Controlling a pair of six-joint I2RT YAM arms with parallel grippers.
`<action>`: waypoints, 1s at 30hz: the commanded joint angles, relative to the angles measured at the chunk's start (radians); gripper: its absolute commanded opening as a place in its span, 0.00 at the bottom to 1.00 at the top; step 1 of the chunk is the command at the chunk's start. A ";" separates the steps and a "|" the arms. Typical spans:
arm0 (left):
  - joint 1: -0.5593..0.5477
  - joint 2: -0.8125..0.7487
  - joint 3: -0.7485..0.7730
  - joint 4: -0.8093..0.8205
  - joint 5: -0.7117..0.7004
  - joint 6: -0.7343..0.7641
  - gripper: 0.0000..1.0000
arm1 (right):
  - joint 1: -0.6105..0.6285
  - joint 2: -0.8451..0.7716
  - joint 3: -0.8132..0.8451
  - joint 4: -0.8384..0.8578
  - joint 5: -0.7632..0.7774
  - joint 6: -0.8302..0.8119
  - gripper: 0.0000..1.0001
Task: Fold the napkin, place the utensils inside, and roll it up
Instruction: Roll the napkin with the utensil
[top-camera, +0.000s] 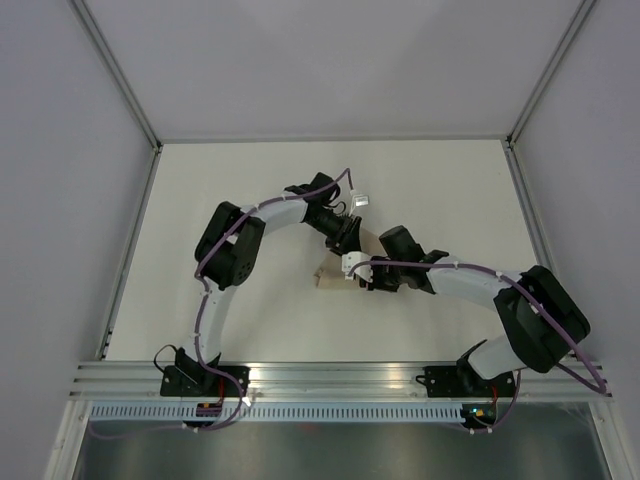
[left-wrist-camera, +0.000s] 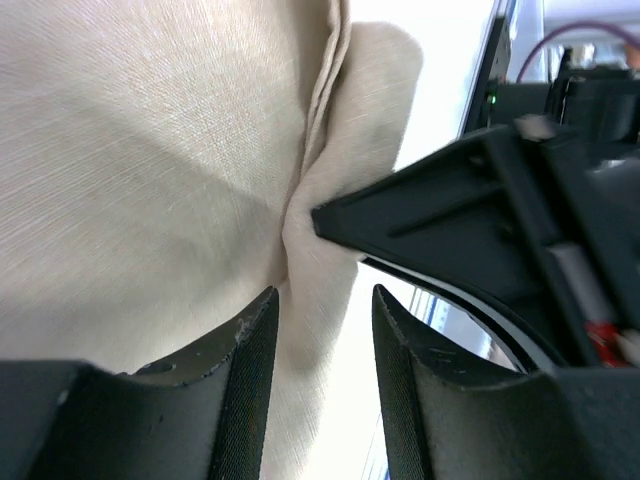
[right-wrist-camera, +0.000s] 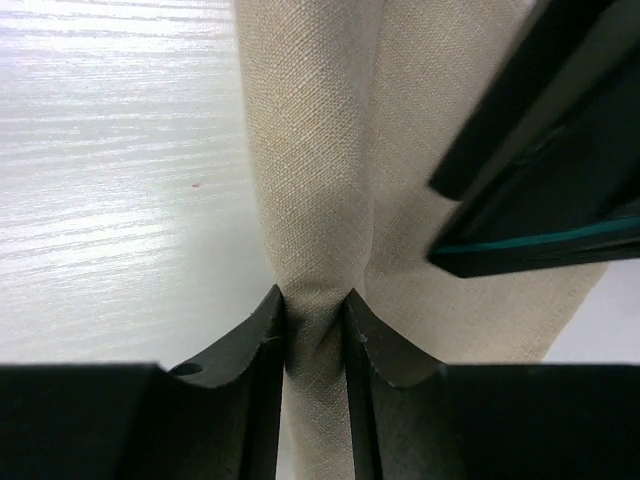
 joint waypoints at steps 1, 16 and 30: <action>0.028 -0.156 -0.043 0.150 -0.050 -0.096 0.49 | -0.036 0.066 0.077 -0.163 -0.138 -0.034 0.30; 0.070 -0.726 -0.719 0.916 -0.639 -0.281 0.47 | -0.241 0.505 0.579 -0.789 -0.416 -0.278 0.29; -0.334 -0.871 -1.047 1.191 -1.125 0.301 0.56 | -0.270 0.771 0.828 -0.975 -0.416 -0.277 0.30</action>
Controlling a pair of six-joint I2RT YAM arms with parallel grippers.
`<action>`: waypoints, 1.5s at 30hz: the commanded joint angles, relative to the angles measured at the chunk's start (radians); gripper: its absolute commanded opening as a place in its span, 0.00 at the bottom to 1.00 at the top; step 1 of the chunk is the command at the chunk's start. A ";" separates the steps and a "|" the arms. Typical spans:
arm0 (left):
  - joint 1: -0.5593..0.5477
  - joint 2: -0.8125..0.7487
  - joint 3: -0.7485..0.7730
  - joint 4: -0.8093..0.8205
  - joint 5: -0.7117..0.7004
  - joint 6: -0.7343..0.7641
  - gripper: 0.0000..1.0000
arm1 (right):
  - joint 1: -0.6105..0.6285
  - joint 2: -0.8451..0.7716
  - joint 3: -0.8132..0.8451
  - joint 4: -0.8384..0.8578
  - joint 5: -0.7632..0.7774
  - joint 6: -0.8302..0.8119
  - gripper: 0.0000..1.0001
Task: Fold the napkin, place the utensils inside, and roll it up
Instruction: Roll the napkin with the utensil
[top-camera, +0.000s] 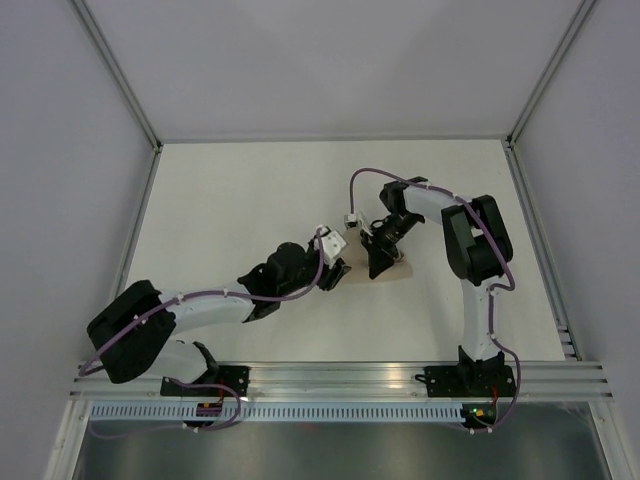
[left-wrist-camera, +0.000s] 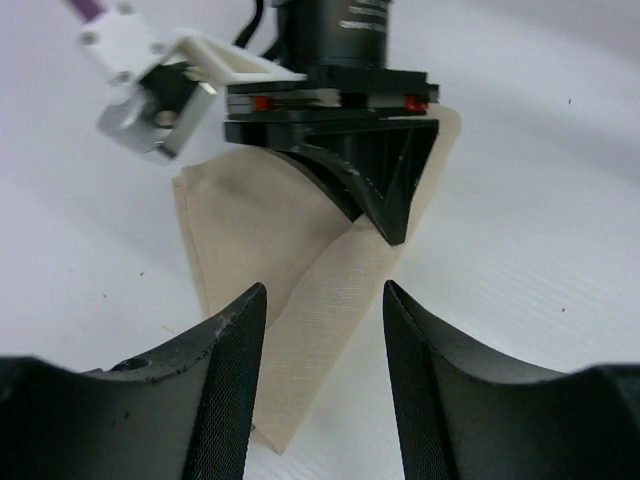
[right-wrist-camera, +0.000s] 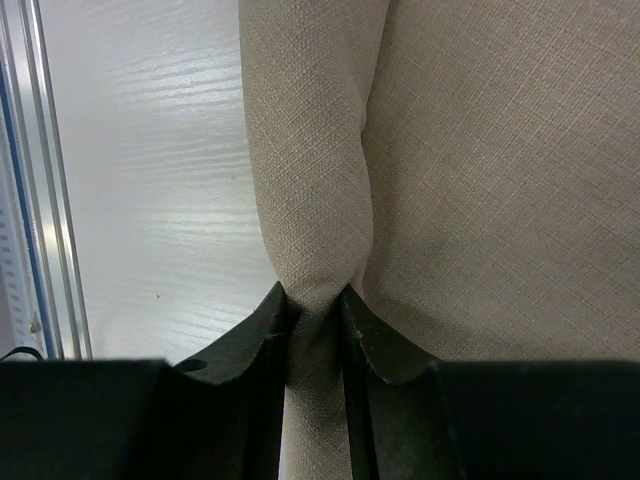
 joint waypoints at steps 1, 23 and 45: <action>-0.095 0.064 0.062 0.016 -0.190 0.288 0.56 | 0.002 0.105 0.010 -0.026 0.082 -0.060 0.30; -0.198 0.491 0.334 -0.168 -0.167 0.566 0.59 | 0.001 0.173 0.041 -0.043 0.106 -0.052 0.31; -0.140 0.567 0.391 -0.406 0.020 0.446 0.02 | -0.041 0.080 0.082 -0.073 -0.051 -0.017 0.63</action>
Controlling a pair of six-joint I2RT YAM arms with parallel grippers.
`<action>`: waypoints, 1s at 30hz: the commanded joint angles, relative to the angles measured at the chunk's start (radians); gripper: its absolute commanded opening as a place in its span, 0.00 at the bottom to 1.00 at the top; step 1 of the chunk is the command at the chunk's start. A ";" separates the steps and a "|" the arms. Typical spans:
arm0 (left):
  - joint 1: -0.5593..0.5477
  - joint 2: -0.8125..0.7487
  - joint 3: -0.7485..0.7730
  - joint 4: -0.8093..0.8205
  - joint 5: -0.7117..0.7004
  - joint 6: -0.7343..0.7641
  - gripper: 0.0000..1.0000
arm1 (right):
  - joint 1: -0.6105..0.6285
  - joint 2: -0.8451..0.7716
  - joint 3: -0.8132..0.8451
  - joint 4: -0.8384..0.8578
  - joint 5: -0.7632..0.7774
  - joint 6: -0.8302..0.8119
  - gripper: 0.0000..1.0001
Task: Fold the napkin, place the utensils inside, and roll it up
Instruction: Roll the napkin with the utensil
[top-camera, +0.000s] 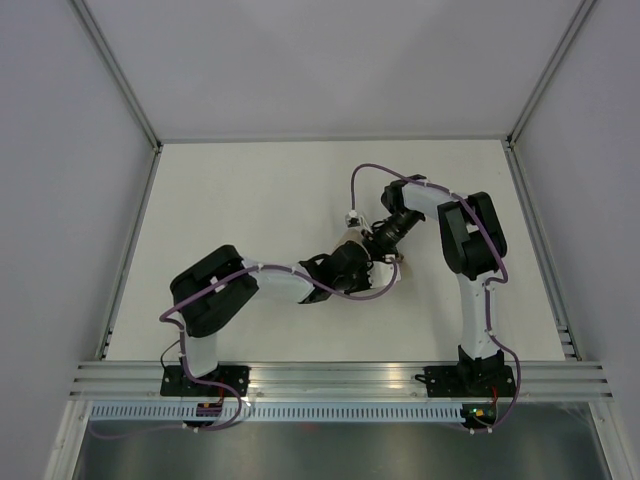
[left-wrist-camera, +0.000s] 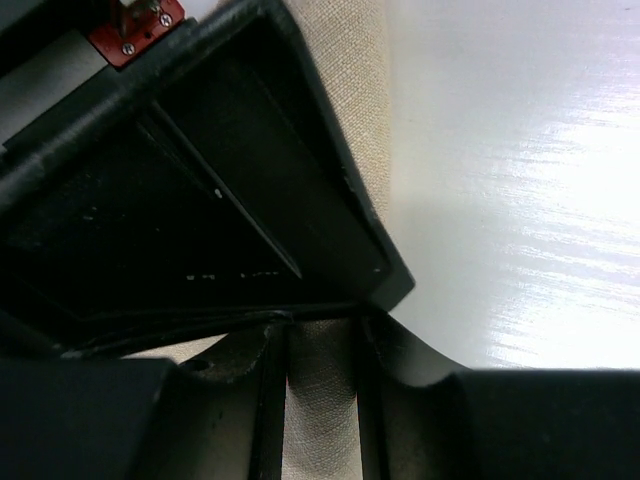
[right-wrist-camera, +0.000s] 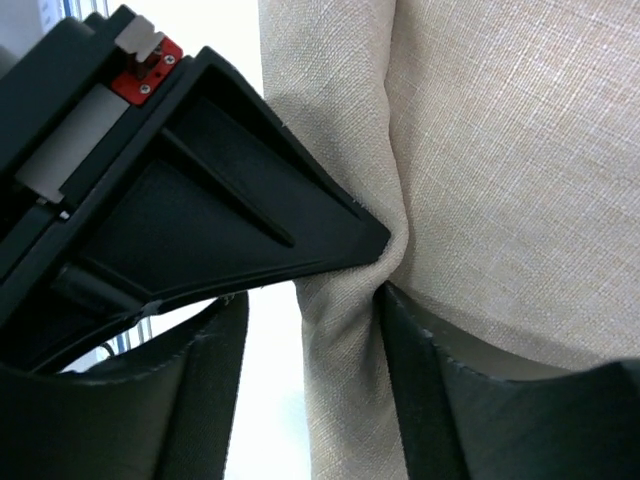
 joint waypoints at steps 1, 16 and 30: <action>0.017 0.062 -0.001 -0.098 0.085 -0.060 0.02 | -0.041 -0.009 0.022 0.054 -0.014 -0.038 0.65; 0.111 0.134 0.159 -0.334 0.305 -0.112 0.02 | -0.358 -0.104 0.152 -0.198 -0.323 -0.257 0.69; 0.264 0.342 0.493 -0.728 0.682 -0.234 0.09 | -0.279 -0.714 -0.518 0.775 0.052 0.217 0.70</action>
